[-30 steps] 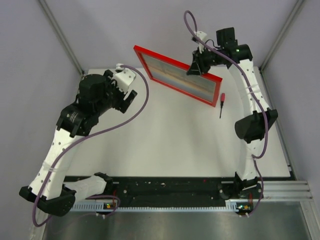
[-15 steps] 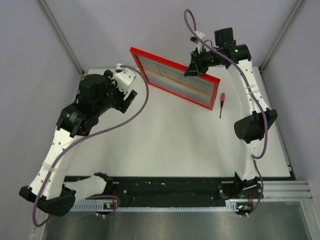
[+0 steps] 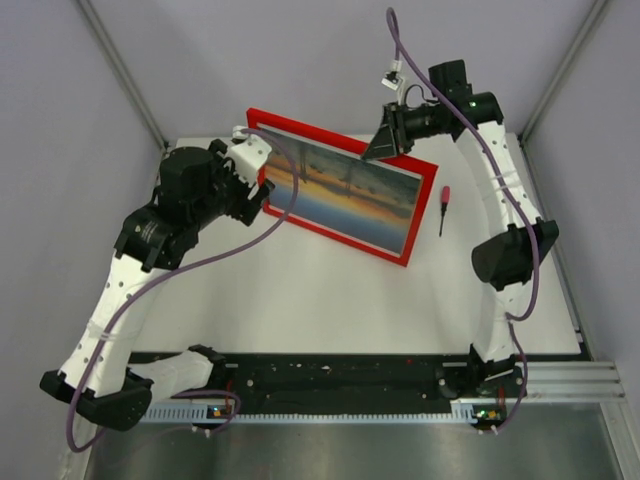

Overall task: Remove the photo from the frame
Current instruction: Turn over the photo frame at the center of the board.

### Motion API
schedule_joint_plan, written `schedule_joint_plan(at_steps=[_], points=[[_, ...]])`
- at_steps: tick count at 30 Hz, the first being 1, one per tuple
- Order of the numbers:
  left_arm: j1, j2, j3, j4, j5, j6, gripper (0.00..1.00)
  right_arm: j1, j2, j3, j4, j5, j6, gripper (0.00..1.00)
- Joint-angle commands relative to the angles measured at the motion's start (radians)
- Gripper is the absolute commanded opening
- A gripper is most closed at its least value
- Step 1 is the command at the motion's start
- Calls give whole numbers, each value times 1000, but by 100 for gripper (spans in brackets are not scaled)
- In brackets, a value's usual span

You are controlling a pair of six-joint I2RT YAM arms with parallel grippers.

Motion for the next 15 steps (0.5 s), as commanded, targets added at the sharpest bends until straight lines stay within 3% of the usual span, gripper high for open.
schedule_joint_plan(at_steps=[1, 15], points=[[7, 10, 33, 31, 28, -28, 80, -48, -51, 33, 143, -139, 48, 0], [10, -16, -19, 35, 23, -19, 80, -156, 81, -102, 203, -73, 2, 0]])
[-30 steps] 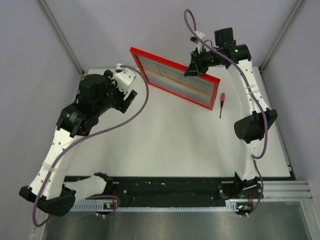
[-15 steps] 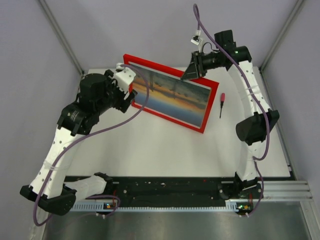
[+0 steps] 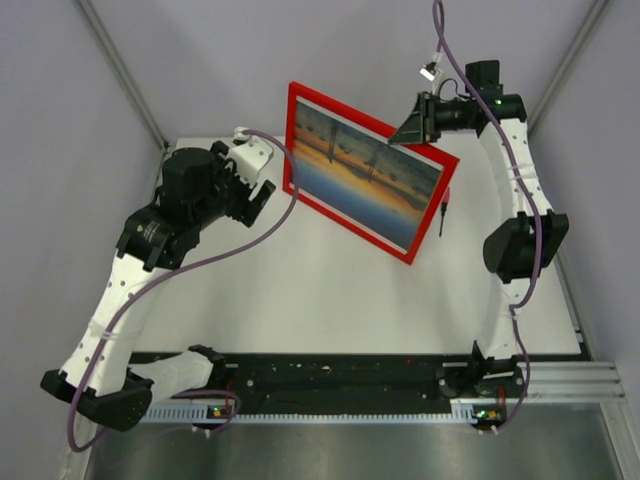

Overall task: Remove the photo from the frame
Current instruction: Turn over the photo frame at the center of the board.

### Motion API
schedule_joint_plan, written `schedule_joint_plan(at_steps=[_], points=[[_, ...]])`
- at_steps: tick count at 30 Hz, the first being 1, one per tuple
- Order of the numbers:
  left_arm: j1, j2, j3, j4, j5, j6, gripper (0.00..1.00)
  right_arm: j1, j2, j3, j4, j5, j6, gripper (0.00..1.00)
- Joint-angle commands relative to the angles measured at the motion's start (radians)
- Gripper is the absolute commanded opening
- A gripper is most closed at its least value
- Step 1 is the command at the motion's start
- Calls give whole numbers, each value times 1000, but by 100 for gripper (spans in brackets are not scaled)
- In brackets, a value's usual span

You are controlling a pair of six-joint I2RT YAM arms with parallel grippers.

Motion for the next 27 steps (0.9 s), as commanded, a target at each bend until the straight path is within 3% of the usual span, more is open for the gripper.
schedule_joint_plan(at_steps=[1, 16, 27], points=[[4, -26, -16, 36, 9, -14, 80, 2, 40, -68, 87, 5, -76, 0], [4, -6, -21, 42, 14, -14, 80, -61, 91, -214, 120, 89, -145, 0], [4, 12, -93, 56, 12, -3, 80, -66, -24, -689, 513, 203, 20, 0]])
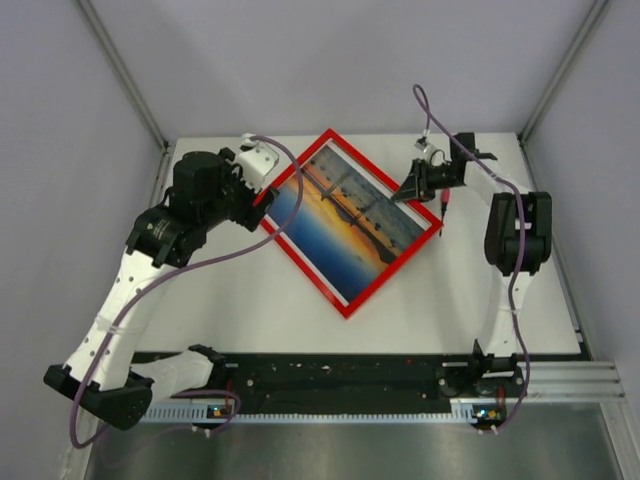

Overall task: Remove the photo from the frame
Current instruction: Turn over the photo frame at the center of the board.

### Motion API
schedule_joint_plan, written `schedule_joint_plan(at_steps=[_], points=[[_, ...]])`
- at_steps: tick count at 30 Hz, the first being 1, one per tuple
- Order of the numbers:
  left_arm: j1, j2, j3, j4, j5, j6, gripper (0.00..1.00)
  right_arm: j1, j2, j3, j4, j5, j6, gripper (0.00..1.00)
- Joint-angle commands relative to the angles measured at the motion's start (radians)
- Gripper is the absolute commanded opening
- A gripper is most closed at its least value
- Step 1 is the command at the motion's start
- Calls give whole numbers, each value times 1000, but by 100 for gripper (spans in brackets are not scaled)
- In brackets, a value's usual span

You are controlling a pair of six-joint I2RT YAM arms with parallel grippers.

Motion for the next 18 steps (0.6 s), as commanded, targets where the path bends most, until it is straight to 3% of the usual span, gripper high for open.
schedule_joint_plan(at_steps=[1, 14, 18], points=[[4, 14, -50, 50, 11, -1, 79, 4, -111, -147, 225, 186, 53, 0], [4, 30, -215, 104, 48, -4, 79, 27, -124, -494, 515, 411, 136, 0], [3, 28, -304, 144, 68, 32, 77, 44, -129, -522, 557, 451, 146, 0]])
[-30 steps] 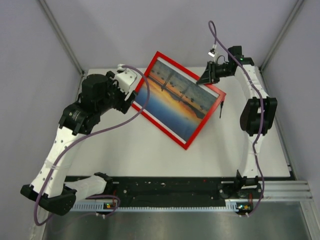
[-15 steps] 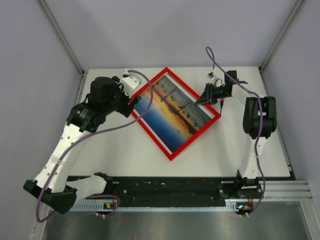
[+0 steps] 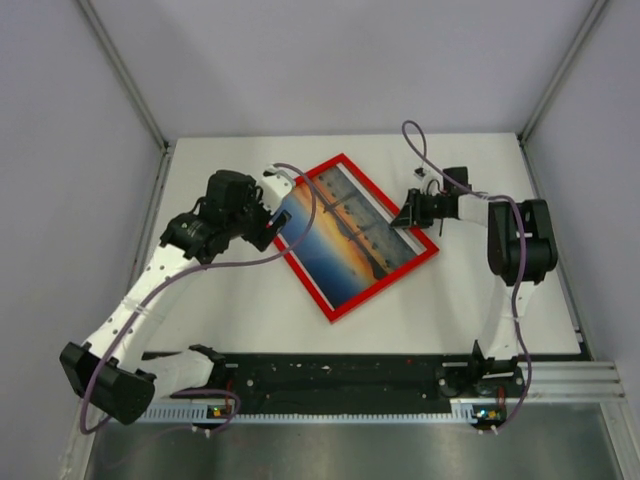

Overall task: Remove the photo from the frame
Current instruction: Turn over the photo frame at the center of the board, then pick up the photo frame item from the photo frame.

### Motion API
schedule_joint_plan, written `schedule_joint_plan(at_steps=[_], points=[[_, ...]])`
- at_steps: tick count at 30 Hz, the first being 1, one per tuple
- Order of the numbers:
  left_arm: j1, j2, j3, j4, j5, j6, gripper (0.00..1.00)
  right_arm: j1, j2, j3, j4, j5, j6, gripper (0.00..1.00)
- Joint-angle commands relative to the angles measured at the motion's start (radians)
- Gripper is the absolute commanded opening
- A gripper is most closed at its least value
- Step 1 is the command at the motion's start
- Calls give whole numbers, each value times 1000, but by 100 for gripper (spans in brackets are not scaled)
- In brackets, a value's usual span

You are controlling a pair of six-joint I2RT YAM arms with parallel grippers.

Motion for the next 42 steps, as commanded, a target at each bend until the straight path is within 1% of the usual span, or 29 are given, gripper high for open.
schedule_joint_plan(at_steps=[1, 4, 7, 8, 11, 13, 14, 16, 20, 22, 23, 24, 25, 26, 27, 28, 29, 31, 35, 36, 39, 42], points=[[4, -8, -98, 92, 46, 27, 77, 16, -20, -20, 49, 242, 22, 0], [-1, 18, -167, 129, 52, 27, 78, 21, 6, 40, -17, 285, 2, 0], [-4, 67, -198, 140, 36, 23, 78, 27, 11, 60, -52, 316, 5, 0], [-4, 85, -201, 140, 33, 20, 78, 32, 9, 66, -63, 318, 1, 3], [-5, 142, -207, 153, 11, 3, 78, 45, 0, 68, -91, 344, -14, 16], [-10, 185, -207, 166, -3, -7, 77, 50, 0, 69, -105, 361, -25, 24], [-11, 206, -200, 163, -1, -10, 77, 50, -2, 68, -108, 362, -33, 26], [-14, 251, -183, 158, -62, -23, 77, 50, 4, 62, -118, 373, -42, 29], [-14, 312, -160, 157, -81, -40, 76, 53, 11, 39, -143, 376, -62, 38], [-16, 329, -157, 163, -80, -45, 76, 53, 8, 34, -155, 376, -68, 45], [-16, 334, -154, 164, -76, -46, 76, 53, 3, 31, -158, 373, -73, 61], [-18, 341, -149, 164, -73, -46, 76, 55, -3, 29, -160, 362, -80, 68], [-19, 346, -147, 166, -73, -50, 76, 53, -14, 28, -164, 361, -84, 73], [-19, 349, -143, 166, -72, -51, 76, 53, -28, 26, -166, 359, -87, 74], [-18, 354, -141, 166, -72, -51, 76, 55, -37, 25, -164, 355, -90, 83], [-19, 357, -140, 166, -72, -53, 76, 55, -49, 25, -167, 353, -90, 94], [-21, 360, -138, 166, -72, -56, 76, 55, -60, 26, -168, 354, -93, 96], [-21, 365, -137, 169, -73, -62, 76, 55, -78, 32, -171, 362, -99, 97], [-19, 404, -143, 180, -113, -86, 76, 55, -100, 69, -171, 407, -108, 98], [-19, 415, -144, 181, -121, -91, 76, 53, -101, 80, -175, 416, -142, 97], [-18, 447, -146, 183, -167, -111, 76, 55, -120, 88, -178, 433, -165, 95], [-18, 470, -140, 192, -240, -122, 76, 53, -152, 89, -175, 428, -205, 94]])
